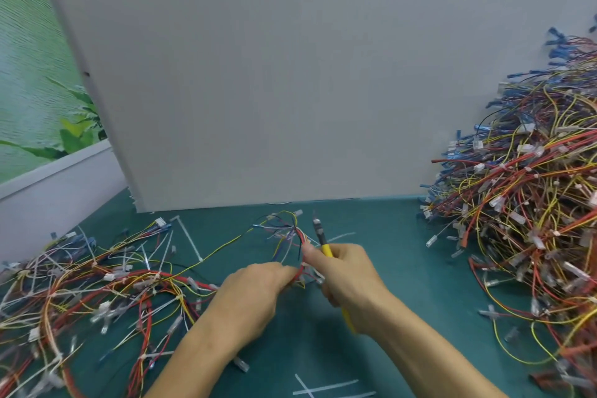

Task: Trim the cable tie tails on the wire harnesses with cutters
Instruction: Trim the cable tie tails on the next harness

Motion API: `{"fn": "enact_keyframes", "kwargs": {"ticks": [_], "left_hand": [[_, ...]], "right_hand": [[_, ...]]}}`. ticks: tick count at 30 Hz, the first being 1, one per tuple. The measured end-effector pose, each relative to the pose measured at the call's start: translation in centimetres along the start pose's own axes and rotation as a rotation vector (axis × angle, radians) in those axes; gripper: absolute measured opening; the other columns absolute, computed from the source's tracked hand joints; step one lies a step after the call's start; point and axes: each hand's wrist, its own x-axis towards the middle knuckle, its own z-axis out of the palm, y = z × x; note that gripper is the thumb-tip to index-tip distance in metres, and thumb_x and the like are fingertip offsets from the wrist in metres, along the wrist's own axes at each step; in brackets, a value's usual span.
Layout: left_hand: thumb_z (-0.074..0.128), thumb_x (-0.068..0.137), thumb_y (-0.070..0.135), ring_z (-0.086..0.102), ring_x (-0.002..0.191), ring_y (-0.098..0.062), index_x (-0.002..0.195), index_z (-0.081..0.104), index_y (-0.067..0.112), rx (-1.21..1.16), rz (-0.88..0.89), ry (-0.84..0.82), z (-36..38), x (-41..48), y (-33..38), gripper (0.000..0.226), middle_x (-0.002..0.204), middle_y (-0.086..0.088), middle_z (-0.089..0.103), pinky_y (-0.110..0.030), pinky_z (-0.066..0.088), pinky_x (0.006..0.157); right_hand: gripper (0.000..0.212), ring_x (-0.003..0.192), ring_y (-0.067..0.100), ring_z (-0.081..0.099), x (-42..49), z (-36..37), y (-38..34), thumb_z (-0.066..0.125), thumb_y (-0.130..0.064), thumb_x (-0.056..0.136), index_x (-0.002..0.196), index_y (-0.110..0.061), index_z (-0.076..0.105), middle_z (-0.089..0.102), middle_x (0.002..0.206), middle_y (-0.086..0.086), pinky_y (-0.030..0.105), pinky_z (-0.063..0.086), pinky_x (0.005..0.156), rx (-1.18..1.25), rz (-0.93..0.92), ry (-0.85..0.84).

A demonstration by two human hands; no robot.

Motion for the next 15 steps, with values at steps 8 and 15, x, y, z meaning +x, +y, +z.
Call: {"fn": "enact_keyframes", "kwargs": {"ticks": [8, 15], "left_hand": [[0.089, 0.054, 0.026, 0.059, 0.11, -0.026, 0.131, 0.056, 0.016, 0.129, 0.089, 0.244, -0.7, 0.0, 0.6, 0.085, 0.126, -0.001, 0.061, -0.041, 0.042, 0.094], [0.076, 0.074, 0.028, 0.011, 0.146, -0.026, 0.152, 0.008, 0.011, 0.164, -0.166, 0.131, 1.5, -0.5, -1.2, 0.104, 0.159, -0.007, 0.009, -0.04, 0.013, 0.119]], "right_hand": [[0.029, 0.069, 0.037, 0.065, 3.8, -0.8, -2.3, 0.06, -0.021, 0.084, 0.058, -0.011, 0.056, 0.065, 0.066, 0.019, 0.048, 0.055, 0.072, -0.039, -0.075, 0.388], [0.029, 0.031, 0.014, 0.052, 6.6, -8.3, -1.2, 0.061, -0.023, 0.091, 0.066, -0.014, 0.051, 0.049, 0.032, -0.004, 0.036, 0.051, 0.053, 0.368, -0.045, 0.79]]}}
